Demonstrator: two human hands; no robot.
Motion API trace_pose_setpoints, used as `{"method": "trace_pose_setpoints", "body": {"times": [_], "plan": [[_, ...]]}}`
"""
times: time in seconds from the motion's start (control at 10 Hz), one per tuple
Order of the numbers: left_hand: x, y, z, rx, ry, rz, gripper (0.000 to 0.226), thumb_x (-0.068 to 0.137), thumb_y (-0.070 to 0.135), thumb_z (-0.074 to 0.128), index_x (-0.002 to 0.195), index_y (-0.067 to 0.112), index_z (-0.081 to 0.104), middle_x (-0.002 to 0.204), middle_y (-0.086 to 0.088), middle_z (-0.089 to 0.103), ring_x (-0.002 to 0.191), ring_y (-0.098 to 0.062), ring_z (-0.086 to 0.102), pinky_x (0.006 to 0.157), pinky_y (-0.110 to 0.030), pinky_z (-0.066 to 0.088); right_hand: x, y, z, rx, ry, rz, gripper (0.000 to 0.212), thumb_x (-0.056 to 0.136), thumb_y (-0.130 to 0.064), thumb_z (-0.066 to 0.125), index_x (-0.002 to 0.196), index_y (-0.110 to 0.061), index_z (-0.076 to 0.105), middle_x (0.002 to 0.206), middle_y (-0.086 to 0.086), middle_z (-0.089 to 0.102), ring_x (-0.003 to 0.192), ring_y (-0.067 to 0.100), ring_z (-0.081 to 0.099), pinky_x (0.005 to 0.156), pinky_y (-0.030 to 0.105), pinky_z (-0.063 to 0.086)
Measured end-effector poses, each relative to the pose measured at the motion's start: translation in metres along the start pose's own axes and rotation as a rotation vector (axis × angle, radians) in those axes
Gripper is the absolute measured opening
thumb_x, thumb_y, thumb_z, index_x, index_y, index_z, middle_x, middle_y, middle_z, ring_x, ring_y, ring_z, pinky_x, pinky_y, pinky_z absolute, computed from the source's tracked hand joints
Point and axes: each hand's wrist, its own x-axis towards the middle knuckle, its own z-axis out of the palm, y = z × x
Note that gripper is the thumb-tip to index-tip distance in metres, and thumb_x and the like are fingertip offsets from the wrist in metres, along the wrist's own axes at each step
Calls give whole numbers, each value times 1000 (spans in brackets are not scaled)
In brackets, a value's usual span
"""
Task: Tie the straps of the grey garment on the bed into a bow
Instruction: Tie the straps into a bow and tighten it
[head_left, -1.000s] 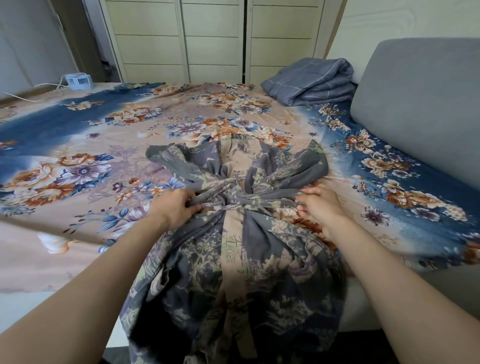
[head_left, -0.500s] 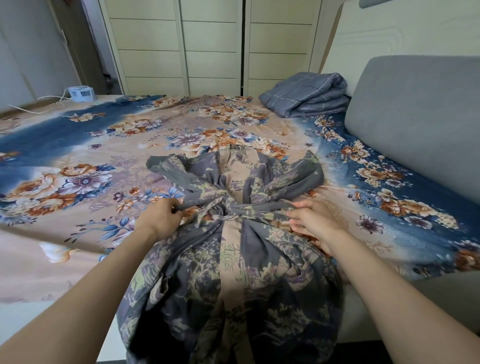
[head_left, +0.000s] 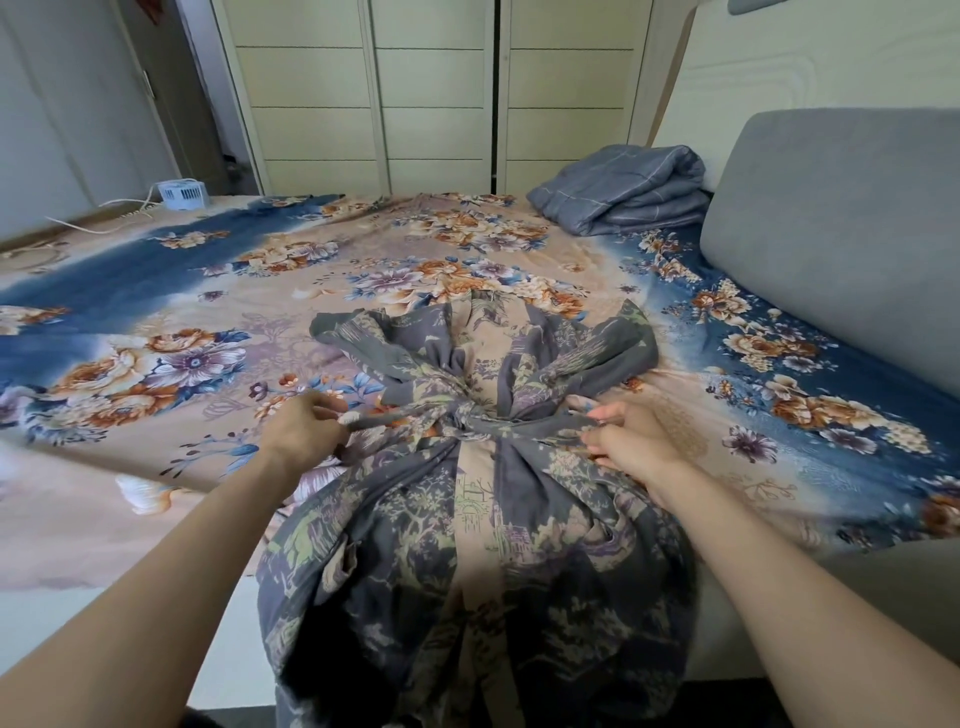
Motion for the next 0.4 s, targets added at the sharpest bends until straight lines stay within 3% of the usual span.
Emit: {"method": "trace_pose_setpoints", "body": {"times": [0.1,0.2,0.3,0.4], "plan": [[-9,16,-1,-34,43,80,22,87,4,67,108,9,66,104,-10,67,95,-28,63,82,-35,47,-7,-4,4,-222,80,-66,33,89,-17,69,120,-19,58,115,0,62,99,16,62,94,32,47],[-19,23,11,-119,32,107,17,93,5,63,109,4,68,107,-14,71,95,-26,65,72,-27,52,-14,-7,11,-270,118,-64,34,83,-24,68,116,-25,57,129,4,60,114,23,60,100,40,49],[-33,30,17,-209,-44,124,17,100,10,58,110,-1,67,107,-18,69,81,-17,61,55,-15,49,-21,-16,10,-281,128,-89,37,84,-29,68,120,-21,60,130,3,61,117,24,60,99,41,50],[-64,53,9,-333,-121,161,22,105,15,52,107,-1,67,98,-15,66,77,-18,61,50,-10,47,-39,-44,-5,-223,151,-158,29,91,-39,67,113,-20,62,119,-1,65,114,22,62,99,38,49]]}}
